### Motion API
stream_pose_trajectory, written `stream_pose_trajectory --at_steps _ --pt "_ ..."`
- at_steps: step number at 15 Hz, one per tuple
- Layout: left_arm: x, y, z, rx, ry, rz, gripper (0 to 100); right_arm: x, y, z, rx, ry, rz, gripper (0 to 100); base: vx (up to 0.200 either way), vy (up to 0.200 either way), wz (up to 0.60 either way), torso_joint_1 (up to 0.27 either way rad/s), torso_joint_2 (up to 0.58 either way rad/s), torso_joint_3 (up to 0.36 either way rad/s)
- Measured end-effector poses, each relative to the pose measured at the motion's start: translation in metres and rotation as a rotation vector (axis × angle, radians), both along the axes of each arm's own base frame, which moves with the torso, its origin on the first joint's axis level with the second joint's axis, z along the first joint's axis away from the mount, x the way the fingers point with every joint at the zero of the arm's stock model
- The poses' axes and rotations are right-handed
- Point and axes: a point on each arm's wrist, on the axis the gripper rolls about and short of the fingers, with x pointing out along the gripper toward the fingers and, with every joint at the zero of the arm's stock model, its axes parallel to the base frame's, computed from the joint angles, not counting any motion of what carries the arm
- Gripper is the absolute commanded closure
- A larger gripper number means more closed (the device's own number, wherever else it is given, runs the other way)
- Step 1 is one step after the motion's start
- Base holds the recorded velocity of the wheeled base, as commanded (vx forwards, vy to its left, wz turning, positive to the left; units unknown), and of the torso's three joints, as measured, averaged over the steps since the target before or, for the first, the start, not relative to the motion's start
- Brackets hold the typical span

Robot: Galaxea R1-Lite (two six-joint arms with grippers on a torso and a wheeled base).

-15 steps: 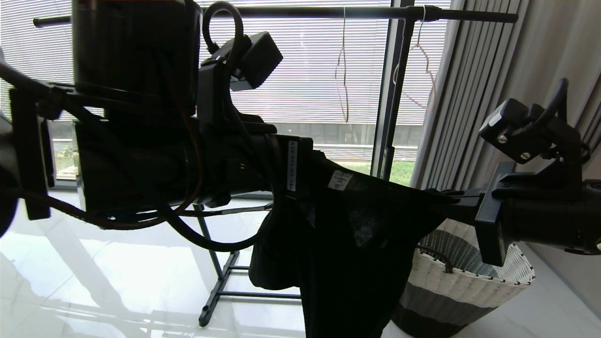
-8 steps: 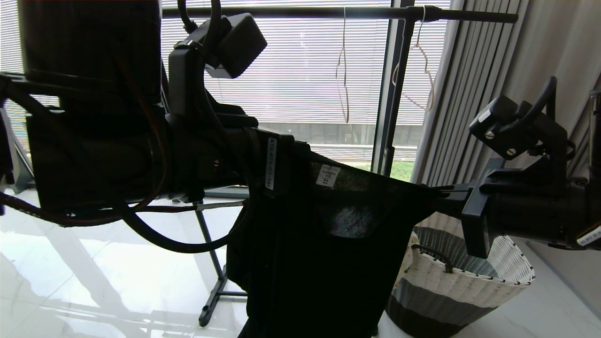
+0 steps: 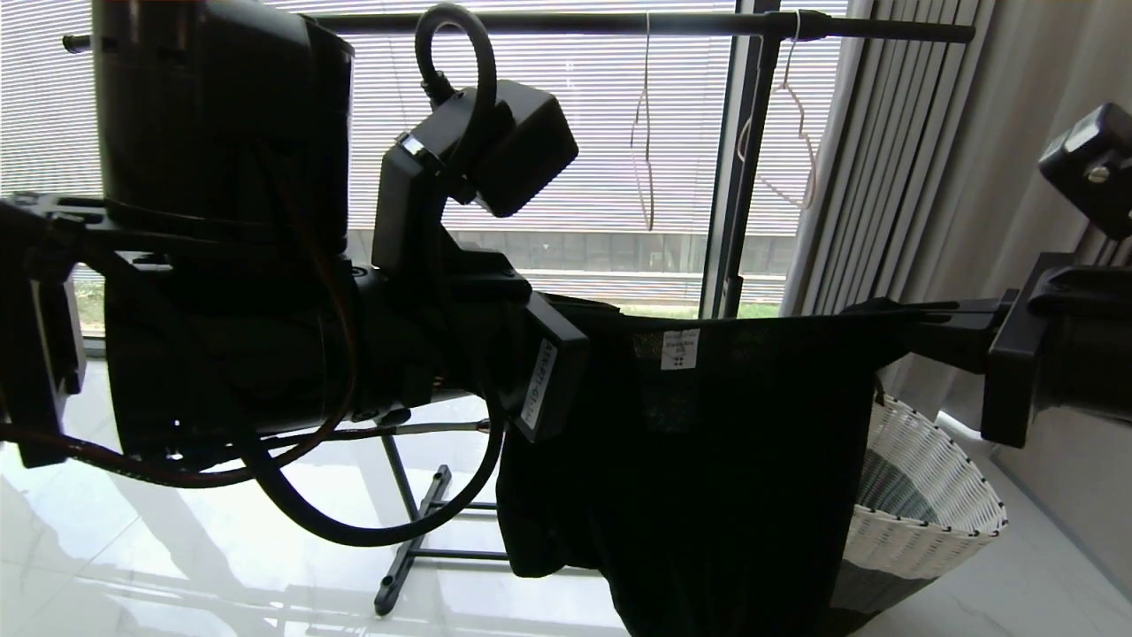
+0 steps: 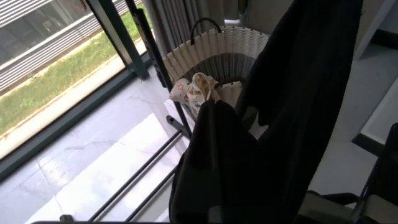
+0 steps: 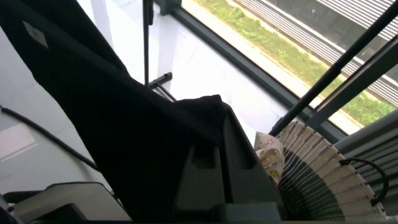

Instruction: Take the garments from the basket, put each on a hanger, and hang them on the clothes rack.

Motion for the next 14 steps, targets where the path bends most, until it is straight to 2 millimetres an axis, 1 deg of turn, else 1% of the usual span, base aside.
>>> stream_pose_trajectory --at_steps 1,4,6,8,9,11,14 --pt "0.000 -0.001 0.001 -0.002 -0.022 -0.027 100 -0.001 -0.002 0.006 0.006 -0.007 -0.003 100 0.000 0.000 0.00 0.000 0.00 0.000" --pt "-0.002 0.001 0.004 0.003 -0.047 -0.038 100 -0.005 -0.006 0.021 0.019 -0.021 -0.003 100 0.000 0.000 0.00 0.000 0.00 0.000" --pt "-0.005 0.003 0.007 -0.004 -0.056 -0.039 100 -0.006 -0.006 0.025 0.027 -0.032 -0.003 100 0.000 0.000 0.00 0.000 0.00 0.000" --pt "-0.006 0.005 0.008 0.008 -0.079 -0.046 100 -0.008 -0.008 0.024 0.021 -0.027 -0.003 100 0.000 0.000 0.00 0.000 0.00 0.000" --pt "-0.003 0.006 0.009 0.025 -0.107 -0.047 100 -0.013 -0.011 0.022 0.001 -0.004 0.002 100 0.000 0.000 0.00 0.000 0.00 0.000" --pt "0.008 0.005 0.014 0.034 -0.198 -0.065 100 -0.032 -0.021 0.015 -0.065 0.071 0.036 100 0.000 0.000 0.00 0.000 0.00 0.000" --pt "0.025 -0.006 0.021 -0.016 -0.260 -0.125 100 -0.062 -0.030 0.015 -0.081 0.086 0.141 100 0.000 0.000 0.00 0.000 0.00 0.000"
